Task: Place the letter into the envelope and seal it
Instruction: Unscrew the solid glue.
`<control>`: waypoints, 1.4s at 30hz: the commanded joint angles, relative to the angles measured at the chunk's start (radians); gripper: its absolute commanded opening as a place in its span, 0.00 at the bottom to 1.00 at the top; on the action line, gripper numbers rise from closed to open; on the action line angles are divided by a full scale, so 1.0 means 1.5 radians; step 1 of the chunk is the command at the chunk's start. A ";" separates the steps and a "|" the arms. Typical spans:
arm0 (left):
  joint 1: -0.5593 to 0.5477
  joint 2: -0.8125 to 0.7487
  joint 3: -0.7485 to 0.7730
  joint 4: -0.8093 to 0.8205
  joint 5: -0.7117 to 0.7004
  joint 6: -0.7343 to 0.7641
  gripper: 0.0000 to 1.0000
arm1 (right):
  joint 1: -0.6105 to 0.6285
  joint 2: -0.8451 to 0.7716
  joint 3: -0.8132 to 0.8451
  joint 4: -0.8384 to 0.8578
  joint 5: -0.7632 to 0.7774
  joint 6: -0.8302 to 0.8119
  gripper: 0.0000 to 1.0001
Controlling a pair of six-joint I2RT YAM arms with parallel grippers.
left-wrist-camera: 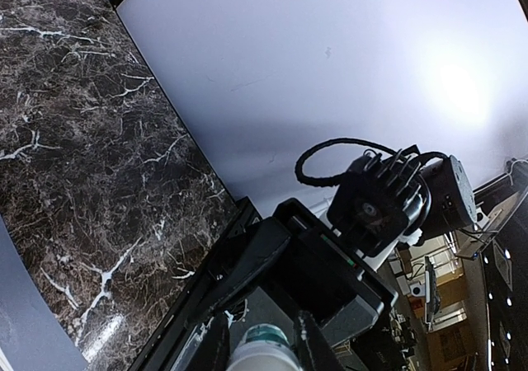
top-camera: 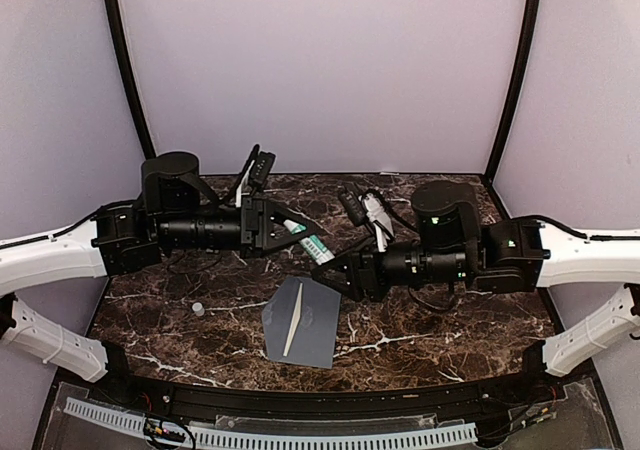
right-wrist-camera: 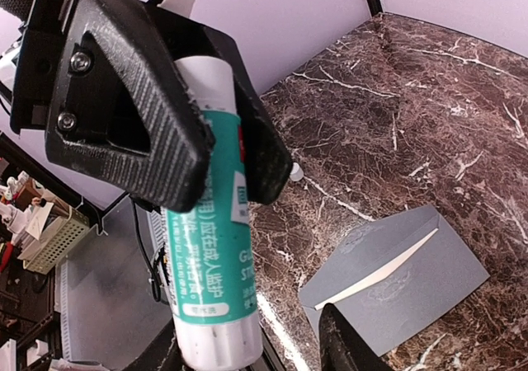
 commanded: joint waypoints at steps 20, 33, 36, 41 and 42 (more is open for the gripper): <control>0.004 0.028 0.032 0.006 0.076 0.037 0.00 | -0.006 -0.056 -0.058 0.133 -0.045 0.033 0.09; 0.017 0.030 -0.007 0.106 0.166 0.067 0.00 | -0.062 -0.081 -0.191 0.405 -0.278 0.201 0.00; 0.016 0.034 -0.005 0.115 0.187 0.079 0.00 | -0.065 -0.052 -0.178 0.414 -0.310 0.217 0.00; 0.017 0.028 0.002 0.105 0.180 0.104 0.00 | -0.065 -0.031 -0.170 0.421 -0.306 0.216 0.00; 0.017 0.026 0.003 0.104 0.166 0.101 0.07 | -0.065 -0.032 -0.171 0.418 -0.298 0.210 0.00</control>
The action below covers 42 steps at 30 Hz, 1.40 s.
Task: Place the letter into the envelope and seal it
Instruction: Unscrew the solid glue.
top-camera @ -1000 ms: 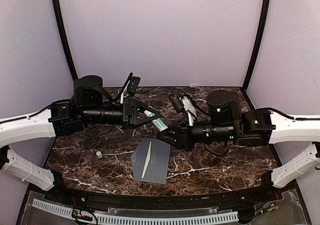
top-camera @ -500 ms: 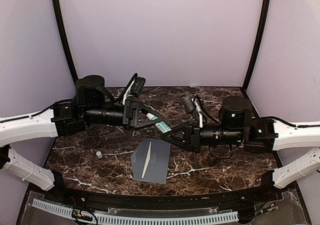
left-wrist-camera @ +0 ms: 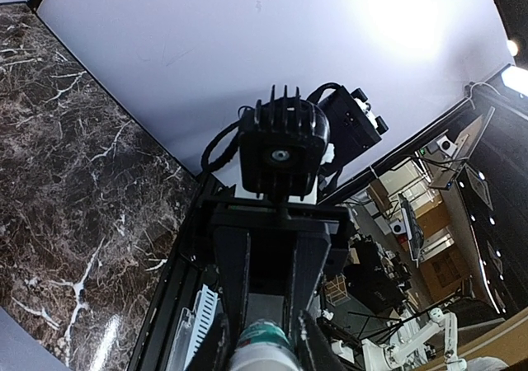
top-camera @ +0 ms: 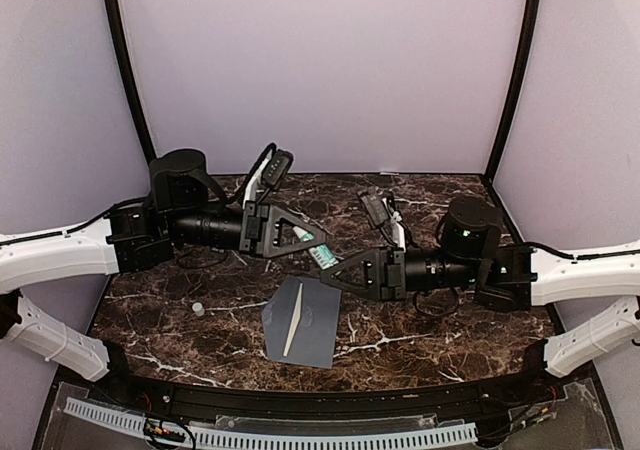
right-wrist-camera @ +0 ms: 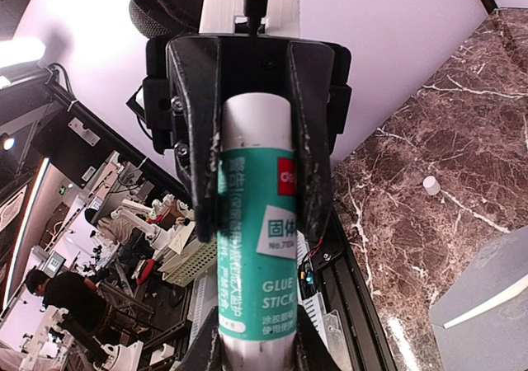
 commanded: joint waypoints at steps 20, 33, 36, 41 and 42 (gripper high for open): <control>0.000 -0.029 -0.048 0.140 -0.181 -0.059 0.90 | 0.000 -0.023 0.004 -0.006 0.228 -0.132 0.00; 0.000 -0.013 -0.048 0.142 -0.192 -0.062 0.84 | 0.003 0.048 0.056 -0.008 0.248 -0.125 0.00; -0.002 -0.003 -0.042 0.130 -0.194 -0.068 0.70 | 0.002 0.060 0.072 -0.023 0.249 -0.129 0.00; -0.002 0.005 -0.050 0.140 -0.203 -0.085 0.56 | 0.002 0.069 0.087 -0.039 0.249 -0.131 0.00; -0.002 0.008 -0.050 0.140 -0.204 -0.087 0.53 | 0.003 0.069 0.085 -0.038 0.250 -0.130 0.00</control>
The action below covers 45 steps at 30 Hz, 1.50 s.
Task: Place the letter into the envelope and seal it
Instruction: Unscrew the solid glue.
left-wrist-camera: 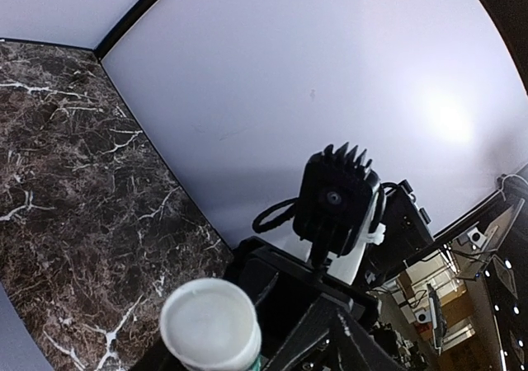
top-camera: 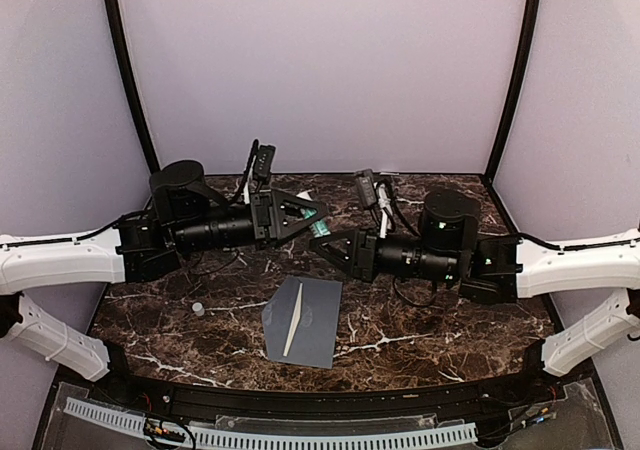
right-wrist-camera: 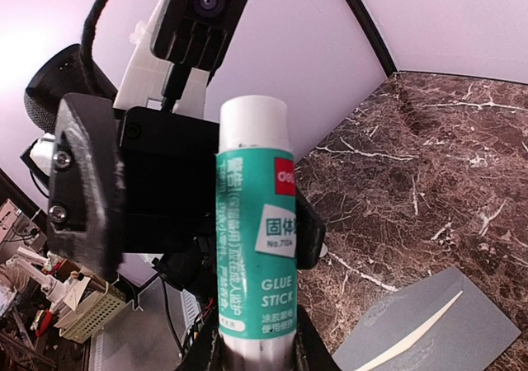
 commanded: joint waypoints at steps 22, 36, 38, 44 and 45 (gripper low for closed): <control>-0.018 -0.025 -0.016 0.027 0.081 0.058 0.00 | -0.032 0.030 -0.012 0.214 -0.256 0.183 0.00; -0.018 -0.076 -0.079 0.168 0.185 0.064 0.00 | -0.030 0.060 -0.002 0.242 -0.329 0.249 0.10; -0.018 -0.082 -0.077 0.153 0.155 0.064 0.00 | -0.030 0.048 0.004 0.194 -0.306 0.225 0.20; -0.017 -0.100 -0.071 0.059 -0.001 0.033 0.00 | -0.029 -0.015 0.009 0.044 -0.225 0.129 0.56; -0.017 -0.101 -0.070 0.033 -0.025 0.025 0.00 | -0.028 -0.026 0.009 0.018 -0.205 0.114 0.60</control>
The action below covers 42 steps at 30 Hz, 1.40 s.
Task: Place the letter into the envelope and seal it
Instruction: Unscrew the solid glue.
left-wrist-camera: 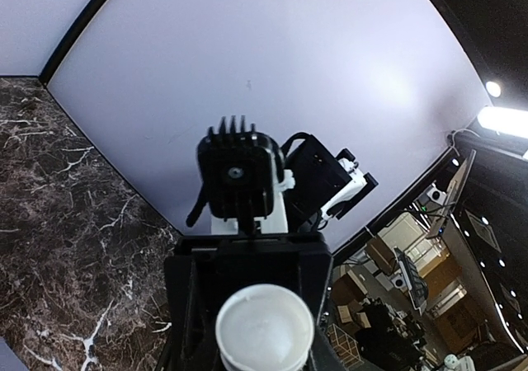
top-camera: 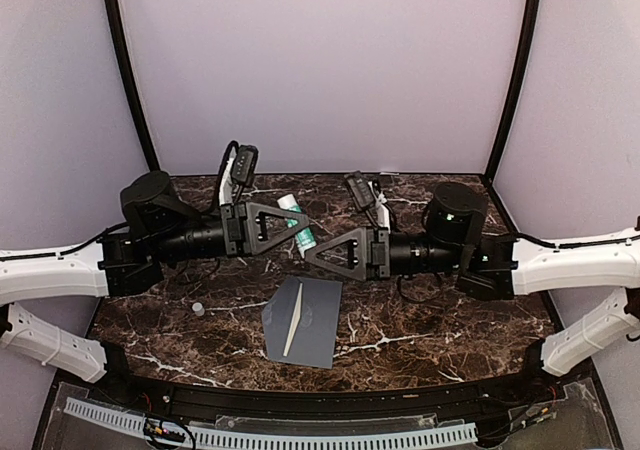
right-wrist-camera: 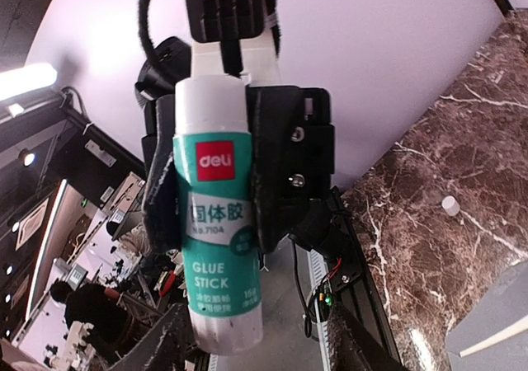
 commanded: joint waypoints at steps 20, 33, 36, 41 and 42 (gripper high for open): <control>0.000 -0.006 0.039 -0.259 -0.196 -0.096 0.00 | 0.137 0.061 0.221 -0.475 0.498 -0.240 0.43; 0.000 0.005 0.043 -0.252 -0.175 -0.088 0.00 | 0.142 0.092 0.247 -0.475 0.501 -0.255 0.22; 0.000 0.009 0.046 -0.251 -0.170 -0.089 0.00 | 0.143 0.092 0.245 -0.470 0.493 -0.257 0.19; 0.000 0.018 0.046 -0.239 -0.152 -0.088 0.00 | 0.142 0.090 0.241 -0.468 0.495 -0.252 0.10; 0.000 0.018 0.046 -0.239 -0.150 -0.086 0.00 | 0.142 0.087 0.238 -0.462 0.495 -0.247 0.08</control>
